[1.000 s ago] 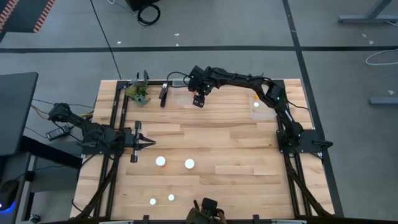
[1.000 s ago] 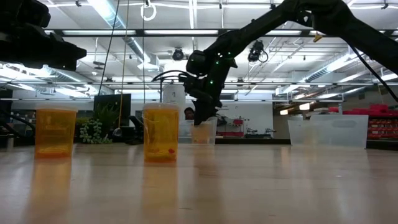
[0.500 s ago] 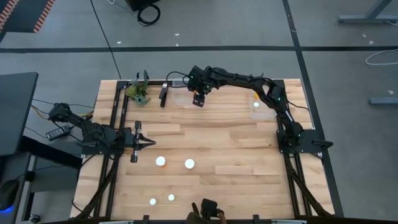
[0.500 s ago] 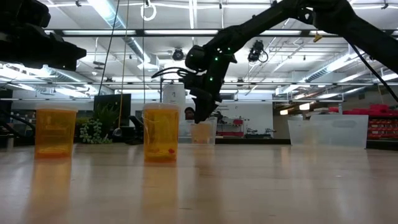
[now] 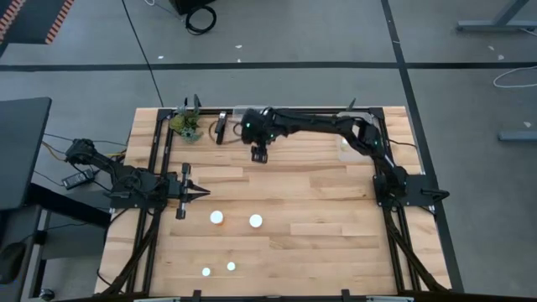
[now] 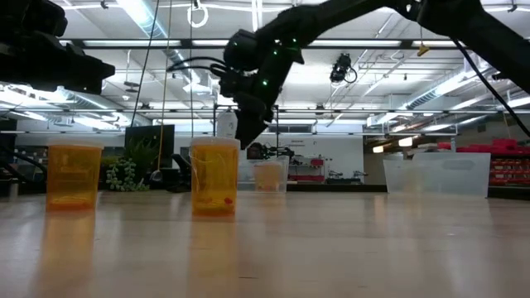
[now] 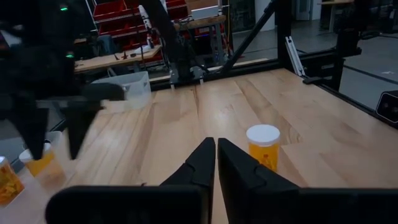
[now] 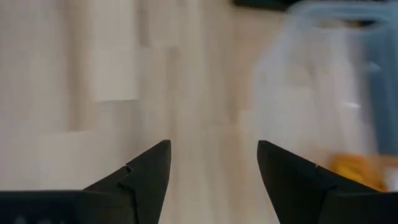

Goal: Pick and place medicine bottles into bin by pill shape (circle, oval)
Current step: Put the right big orange pill bottle into the left transparent bin

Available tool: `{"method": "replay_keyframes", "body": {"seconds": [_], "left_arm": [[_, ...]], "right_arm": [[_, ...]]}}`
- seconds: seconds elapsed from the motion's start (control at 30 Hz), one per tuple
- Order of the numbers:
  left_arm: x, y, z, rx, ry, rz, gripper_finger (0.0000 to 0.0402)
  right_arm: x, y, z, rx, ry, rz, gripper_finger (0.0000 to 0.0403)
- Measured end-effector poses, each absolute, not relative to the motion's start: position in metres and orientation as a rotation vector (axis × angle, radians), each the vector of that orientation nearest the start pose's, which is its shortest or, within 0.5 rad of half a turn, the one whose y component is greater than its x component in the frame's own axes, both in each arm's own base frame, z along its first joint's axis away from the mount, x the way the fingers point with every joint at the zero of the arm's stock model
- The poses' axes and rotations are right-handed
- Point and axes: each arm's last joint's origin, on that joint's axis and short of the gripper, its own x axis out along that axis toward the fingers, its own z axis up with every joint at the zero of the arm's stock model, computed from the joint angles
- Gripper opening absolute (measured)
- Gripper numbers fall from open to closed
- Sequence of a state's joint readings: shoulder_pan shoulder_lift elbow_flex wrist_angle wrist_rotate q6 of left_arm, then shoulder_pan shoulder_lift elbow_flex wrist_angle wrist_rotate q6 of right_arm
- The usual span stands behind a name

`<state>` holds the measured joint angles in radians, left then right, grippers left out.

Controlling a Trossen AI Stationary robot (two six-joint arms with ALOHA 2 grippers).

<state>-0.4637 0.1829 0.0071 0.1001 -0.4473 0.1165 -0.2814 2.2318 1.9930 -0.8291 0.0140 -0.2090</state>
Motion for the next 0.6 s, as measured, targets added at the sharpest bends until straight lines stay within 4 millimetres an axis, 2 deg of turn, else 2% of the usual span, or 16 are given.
{"method": "replay_keyframes", "body": {"seconds": [0.27, 0.6], "left_arm": [[0.1, -0.036, 0.161, 0.15, 0.067, -0.021, 0.0036], [0.1, -0.036, 0.161, 0.15, 0.067, -0.021, 0.0026]], "right_arm": [[0.477, -0.069, 0.228, -0.118, 1.063, -0.029, 0.0246], [0.482, 0.007, 0.227, -0.116, 1.052, 0.118, 0.0246]]}}
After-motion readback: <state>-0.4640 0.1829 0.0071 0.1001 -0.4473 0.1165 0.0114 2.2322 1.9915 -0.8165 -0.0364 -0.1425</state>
